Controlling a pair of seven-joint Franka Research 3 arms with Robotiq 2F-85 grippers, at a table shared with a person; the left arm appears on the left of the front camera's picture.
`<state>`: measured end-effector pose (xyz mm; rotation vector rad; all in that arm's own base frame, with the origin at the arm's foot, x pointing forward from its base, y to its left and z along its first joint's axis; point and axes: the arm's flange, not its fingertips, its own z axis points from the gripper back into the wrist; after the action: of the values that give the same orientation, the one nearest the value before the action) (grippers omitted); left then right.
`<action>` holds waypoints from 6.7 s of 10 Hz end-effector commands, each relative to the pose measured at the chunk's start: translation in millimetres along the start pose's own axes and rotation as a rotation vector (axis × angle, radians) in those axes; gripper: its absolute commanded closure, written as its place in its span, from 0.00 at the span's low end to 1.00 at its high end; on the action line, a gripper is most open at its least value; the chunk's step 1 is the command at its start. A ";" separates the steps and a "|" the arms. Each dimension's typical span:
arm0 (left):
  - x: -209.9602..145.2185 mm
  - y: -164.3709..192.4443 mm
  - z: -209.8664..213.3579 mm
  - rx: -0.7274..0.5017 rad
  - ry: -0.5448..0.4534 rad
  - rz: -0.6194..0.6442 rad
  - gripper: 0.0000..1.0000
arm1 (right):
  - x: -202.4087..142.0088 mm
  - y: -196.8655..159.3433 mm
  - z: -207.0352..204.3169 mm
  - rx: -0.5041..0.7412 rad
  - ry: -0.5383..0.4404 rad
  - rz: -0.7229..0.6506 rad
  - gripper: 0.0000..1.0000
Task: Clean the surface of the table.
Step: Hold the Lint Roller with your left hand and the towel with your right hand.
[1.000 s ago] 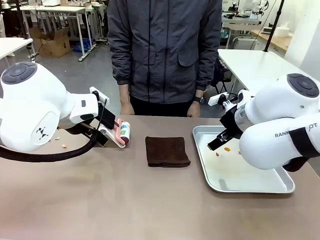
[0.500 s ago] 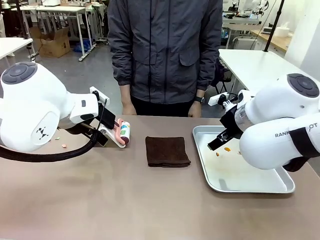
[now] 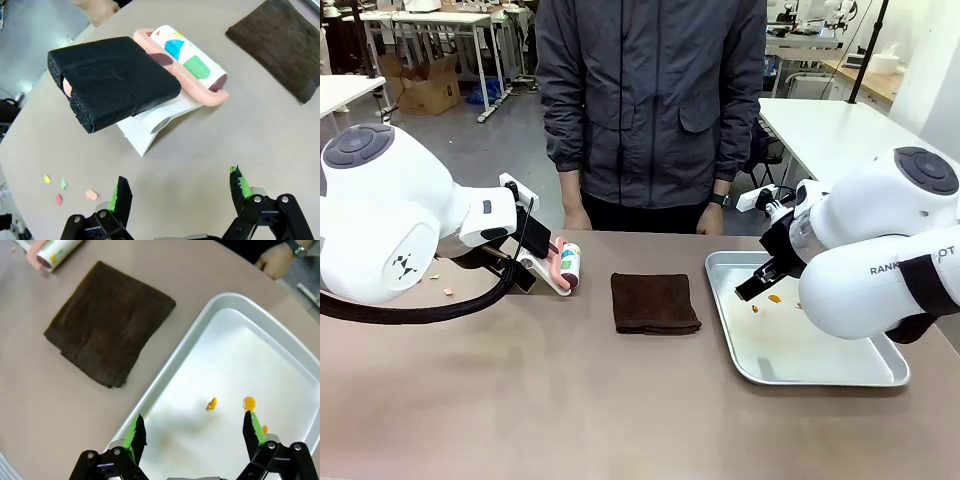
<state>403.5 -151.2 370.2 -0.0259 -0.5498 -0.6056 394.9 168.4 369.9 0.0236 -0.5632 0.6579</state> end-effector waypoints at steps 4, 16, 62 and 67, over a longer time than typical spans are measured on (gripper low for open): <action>0.0 0.0 0.1 0.000 0.000 0.000 0.00 | 0.1 -0.1 0.2 0.000 -0.001 -0.001 0.00; -88.1 105.0 146.6 -0.585 -0.124 0.390 0.00 | -81.3 -69.2 152.2 0.667 0.028 -0.360 0.00; 24.0 77.2 82.8 -0.488 0.057 0.763 0.00 | 62.7 65.0 27.7 0.405 0.280 -0.409 0.00; 59.2 95.7 52.1 -0.425 0.057 0.778 0.00 | 136.3 81.2 -14.0 0.279 0.405 -0.534 0.00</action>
<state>461.2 -92.5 456.2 -0.6103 -0.3074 0.0390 419.9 287.0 411.0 0.3540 -0.0873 0.2619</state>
